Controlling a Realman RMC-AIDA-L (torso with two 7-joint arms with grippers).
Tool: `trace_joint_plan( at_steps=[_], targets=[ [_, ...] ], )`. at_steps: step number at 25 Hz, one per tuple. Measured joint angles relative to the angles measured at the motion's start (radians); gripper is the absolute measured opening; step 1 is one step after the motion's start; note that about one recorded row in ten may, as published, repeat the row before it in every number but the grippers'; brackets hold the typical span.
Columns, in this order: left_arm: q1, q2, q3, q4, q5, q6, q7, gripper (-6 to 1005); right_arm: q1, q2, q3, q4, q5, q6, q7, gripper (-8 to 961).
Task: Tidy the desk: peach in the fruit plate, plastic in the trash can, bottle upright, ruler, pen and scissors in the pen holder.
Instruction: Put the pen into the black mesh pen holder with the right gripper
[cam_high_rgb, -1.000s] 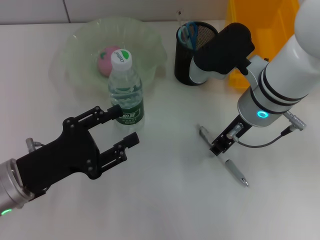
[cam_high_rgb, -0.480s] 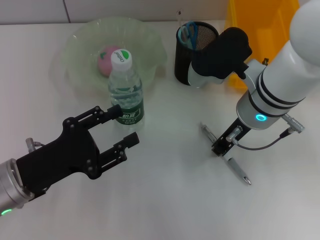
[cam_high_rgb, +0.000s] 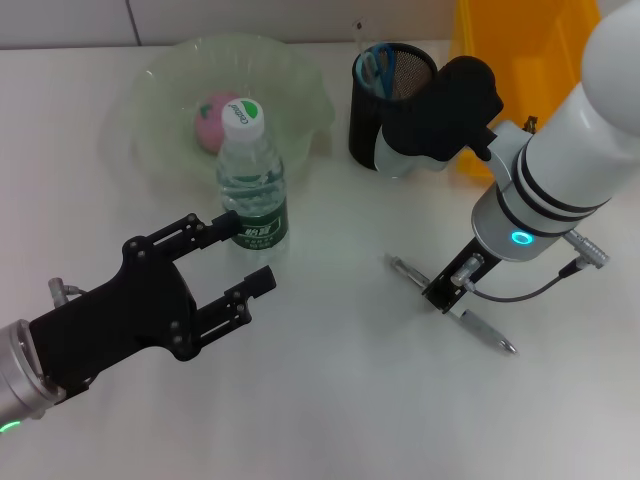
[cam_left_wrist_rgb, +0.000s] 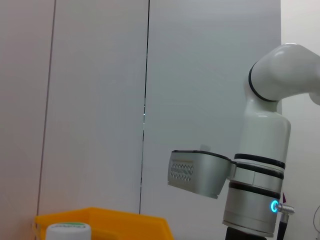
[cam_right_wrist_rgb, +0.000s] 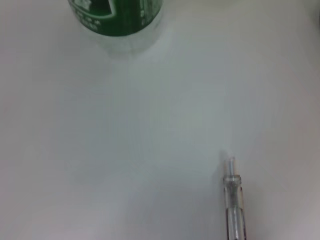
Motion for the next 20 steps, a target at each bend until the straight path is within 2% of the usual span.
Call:
trace_joint_plan(
  at_steps=[5, 7, 10, 12, 15, 18, 20],
  targets=[
    [0.003, 0.000, 0.000, 0.001, -0.002, 0.007, 0.000, 662, -0.049, 0.000, 0.043, -0.071, 0.000, -0.001, -0.027, 136],
    [0.004, 0.001, 0.000, 0.001, -0.004, 0.008, 0.000, 662, -0.089, 0.000, 0.121, -0.117, 0.017, 0.002, -0.075, 144],
    [0.005, 0.001, 0.000, 0.001, -0.004, 0.009, 0.000, 662, -0.151, 0.000, 0.294, -0.168, 0.115, 0.044, -0.180, 156],
    [0.006, 0.001, 0.000, 0.001, -0.005, 0.010, 0.000, 662, -0.193, 0.000, 0.413, -0.175, 0.247, 0.106, -0.287, 163],
    [0.006, -0.001, 0.000, 0.000, -0.006, 0.011, 0.000, 663, -0.250, -0.004, 0.530, -0.128, 0.490, 0.259, -0.505, 175],
    [0.006, -0.002, 0.000, 0.000, -0.006, 0.011, 0.000, 663, -0.297, -0.009, 0.566, -0.013, 0.812, 0.432, -0.799, 186],
    [0.006, -0.002, 0.000, 0.000, -0.006, 0.011, 0.000, 663, -0.302, -0.008, 0.569, 0.118, 1.103, 0.504, -1.069, 194]
  ],
)
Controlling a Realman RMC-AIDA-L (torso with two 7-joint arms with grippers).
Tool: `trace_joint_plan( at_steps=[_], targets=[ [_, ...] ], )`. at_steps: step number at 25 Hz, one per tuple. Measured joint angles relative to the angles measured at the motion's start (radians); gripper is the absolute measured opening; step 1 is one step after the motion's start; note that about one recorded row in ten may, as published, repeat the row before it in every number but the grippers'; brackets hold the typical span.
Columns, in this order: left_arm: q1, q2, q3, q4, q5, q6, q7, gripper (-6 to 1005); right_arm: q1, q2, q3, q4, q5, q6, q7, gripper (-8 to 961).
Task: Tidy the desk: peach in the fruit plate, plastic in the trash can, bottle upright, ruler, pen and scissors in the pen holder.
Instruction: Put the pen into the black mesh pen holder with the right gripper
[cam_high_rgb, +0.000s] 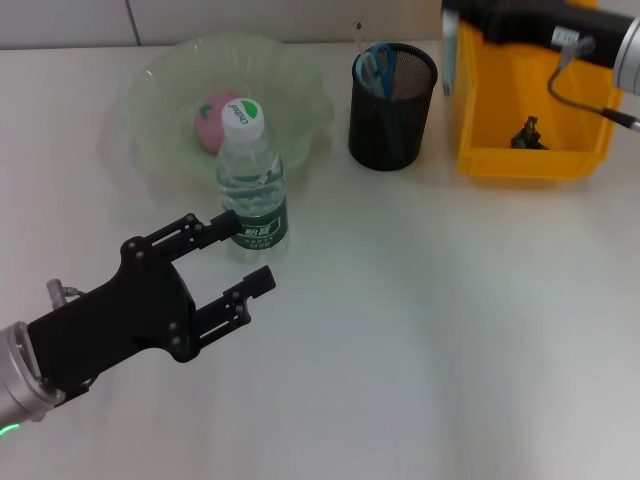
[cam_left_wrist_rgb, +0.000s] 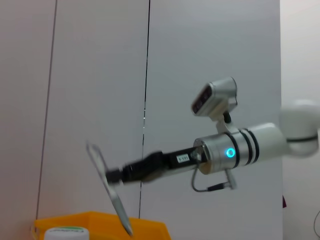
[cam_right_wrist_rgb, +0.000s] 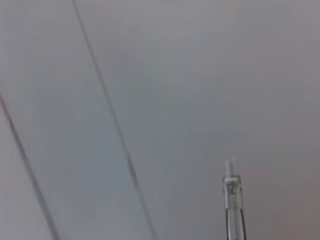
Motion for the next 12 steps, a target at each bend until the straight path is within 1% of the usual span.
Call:
trace_joint_plan(
  at_steps=[2, 4, 6, 7, 9, 12],
  targets=[
    [-0.001, -0.001, -0.001, 0.000, -0.001, 0.000, 0.000, 663, 0.020, 0.001, -0.003, 0.149, 0.279, 0.008, -0.251, 202],
    [-0.002, -0.002, -0.005, 0.000, -0.001, 0.000, 0.000, 663, 0.063, 0.001, -0.008, 0.315, 0.533, -0.022, -0.493, 209],
    [-0.004, -0.002, -0.012, -0.003, -0.002, 0.000, 0.000, 663, 0.116, 0.002, -0.009, 0.468, 0.711, -0.064, -0.681, 217],
    [-0.006, -0.002, -0.013, -0.003, -0.002, 0.000, -0.001, 663, 0.148, 0.002, -0.009, 0.545, 0.784, -0.084, -0.757, 221],
    [-0.006, -0.002, -0.015, -0.002, -0.002, 0.000, -0.003, 663, 0.204, 0.002, -0.008, 0.661, 0.872, -0.111, -0.862, 229],
    [-0.008, -0.002, -0.020, -0.003, -0.002, 0.000, -0.004, 663, 0.268, 0.003, -0.009, 0.768, 0.903, -0.110, -0.936, 240]
  ],
)
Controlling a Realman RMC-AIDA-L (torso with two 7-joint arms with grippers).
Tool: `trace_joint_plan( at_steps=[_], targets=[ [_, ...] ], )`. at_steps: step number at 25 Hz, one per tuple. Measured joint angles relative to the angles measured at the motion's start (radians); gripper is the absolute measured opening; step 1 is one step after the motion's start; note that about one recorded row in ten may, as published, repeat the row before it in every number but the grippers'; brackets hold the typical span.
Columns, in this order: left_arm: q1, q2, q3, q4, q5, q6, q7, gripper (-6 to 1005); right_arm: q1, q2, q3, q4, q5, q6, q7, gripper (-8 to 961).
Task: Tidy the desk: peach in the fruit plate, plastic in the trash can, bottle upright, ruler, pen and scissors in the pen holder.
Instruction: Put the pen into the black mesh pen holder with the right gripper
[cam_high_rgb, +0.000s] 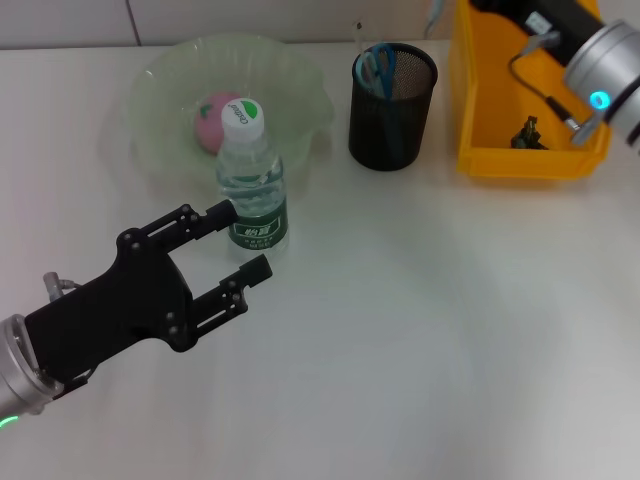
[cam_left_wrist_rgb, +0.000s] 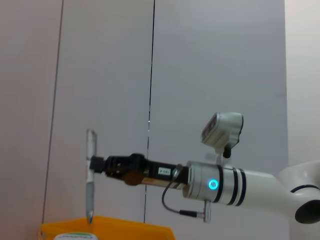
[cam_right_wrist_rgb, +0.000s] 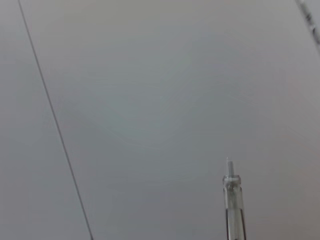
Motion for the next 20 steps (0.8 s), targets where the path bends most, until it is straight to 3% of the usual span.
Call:
trace_joint_plan(
  at_steps=[4, 14, 20],
  targets=[
    [-0.001, 0.000, -0.004, -0.004, 0.000, -0.001, 0.002, 663, 0.032, 0.003, -0.028, 0.037, -0.003, 0.041, -0.032, 256],
    [-0.001, -0.001, -0.005, -0.005, 0.000, -0.001, 0.004, 664, 0.027, 0.005, -0.089, 0.042, 0.001, 0.072, -0.026, 294],
    [0.006, -0.002, -0.004, -0.005, 0.000, 0.009, 0.004, 664, 0.002, 0.000, -0.089, 0.037, -0.007, 0.000, 0.020, 479]
  ],
)
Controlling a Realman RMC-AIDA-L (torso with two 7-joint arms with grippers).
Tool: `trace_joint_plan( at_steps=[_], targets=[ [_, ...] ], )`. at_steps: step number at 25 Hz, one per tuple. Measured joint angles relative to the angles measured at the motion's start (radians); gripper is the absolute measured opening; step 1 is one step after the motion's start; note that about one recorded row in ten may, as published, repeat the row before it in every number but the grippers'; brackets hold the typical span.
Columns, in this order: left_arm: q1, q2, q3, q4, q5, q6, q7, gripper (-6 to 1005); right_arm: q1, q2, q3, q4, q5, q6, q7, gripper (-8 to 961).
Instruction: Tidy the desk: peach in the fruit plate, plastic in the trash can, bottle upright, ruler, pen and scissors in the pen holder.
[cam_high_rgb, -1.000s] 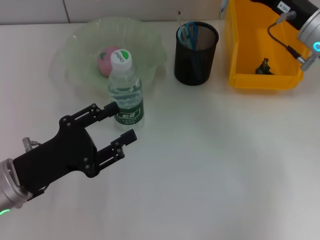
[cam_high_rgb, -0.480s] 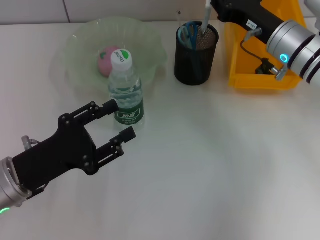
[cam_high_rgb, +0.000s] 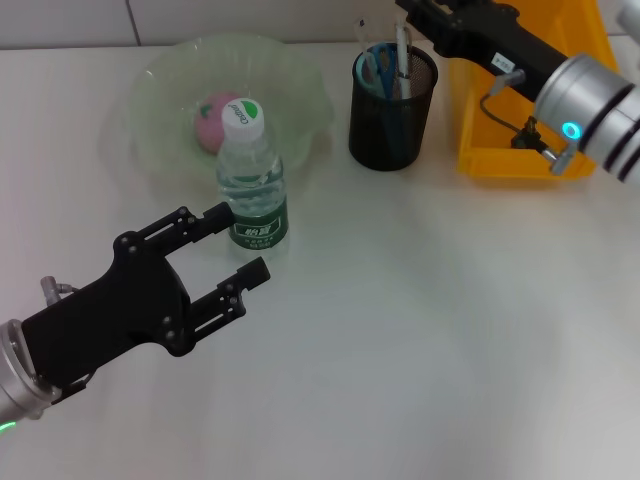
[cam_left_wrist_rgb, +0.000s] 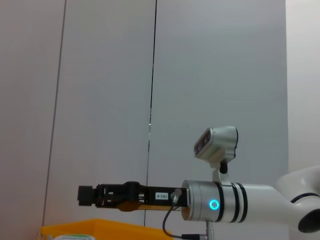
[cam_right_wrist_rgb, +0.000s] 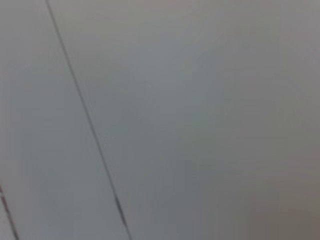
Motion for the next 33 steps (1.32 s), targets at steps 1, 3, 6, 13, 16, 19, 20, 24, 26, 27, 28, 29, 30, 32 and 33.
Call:
trace_joint_plan(
  at_steps=[1, 3, 6, 13, 16, 19, 20, 24, 26, 27, 28, 29, 30, 32, 33],
  targets=[
    [0.003, 0.000, -0.001, 0.000, 0.000, 0.010, 0.000, 664, -0.029, -0.007, 0.000, -0.018, -0.023, -0.064, 0.032, 483],
    [0.005, 0.000, -0.001, 0.000, 0.001, 0.017, 0.000, 664, -0.051, -0.012, 0.001, -0.043, -0.048, -0.095, 0.063, 490],
    [0.006, 0.002, -0.001, 0.000, 0.002, 0.025, -0.008, 664, -0.140, -0.034, 0.007, -0.141, -0.169, -0.175, 0.182, 500],
    [0.001, 0.033, 0.016, 0.012, 0.057, 0.057, -0.099, 665, -0.354, -0.086, 0.127, -0.245, -0.482, -0.586, 0.257, 653],
    [-0.017, 0.052, 0.018, 0.013, 0.122, 0.069, -0.159, 665, -0.410, -0.092, 0.287, -0.247, -0.761, -0.813, 0.246, 747],
    [-0.032, 0.061, 0.011, 0.013, 0.183, 0.065, -0.205, 677, -0.428, -0.087, 0.364, -0.252, -0.929, -0.919, 0.195, 785],
    [-0.035, 0.062, 0.009, 0.014, 0.192, 0.063, -0.212, 688, -0.428, -0.087, 0.364, -0.252, -0.929, -0.919, 0.195, 785],
    [-0.032, 0.067, 0.007, 0.029, 0.205, 0.058, -0.243, 735, -0.441, -0.084, 0.388, -0.244, -0.987, -0.947, 0.164, 785],
    [-0.032, 0.067, 0.007, 0.029, 0.205, 0.058, -0.243, 759, -0.441, -0.083, 0.387, -0.244, -0.988, -0.947, 0.164, 785],
    [-0.029, 0.068, 0.005, 0.036, 0.206, 0.057, -0.259, 771, -0.442, -0.082, 0.385, -0.243, -0.989, -0.948, 0.164, 785],
    [-0.029, 0.068, 0.004, 0.036, 0.206, 0.057, -0.260, 782, -0.442, -0.081, 0.383, -0.243, -0.990, -0.951, 0.164, 785],
    [-0.029, 0.069, 0.003, 0.036, 0.206, 0.056, -0.271, 794, -0.442, -0.079, 0.379, -0.243, -0.993, -0.955, 0.163, 785],
    [-0.029, 0.069, 0.003, 0.036, 0.206, 0.056, -0.271, 794, -0.442, -0.079, 0.379, -0.243, -0.993, -0.955, 0.163, 785],
    [-0.030, 0.070, 0.002, 0.037, 0.206, 0.055, -0.276, 794, -0.442, -0.076, 0.379, -0.243, -1.005, -0.956, 0.162, 785],
    [-0.031, 0.071, 0.002, 0.037, 0.206, 0.054, -0.278, 794, -0.442, -0.075, 0.380, -0.243, -1.013, -0.956, 0.160, 785]
  ],
)
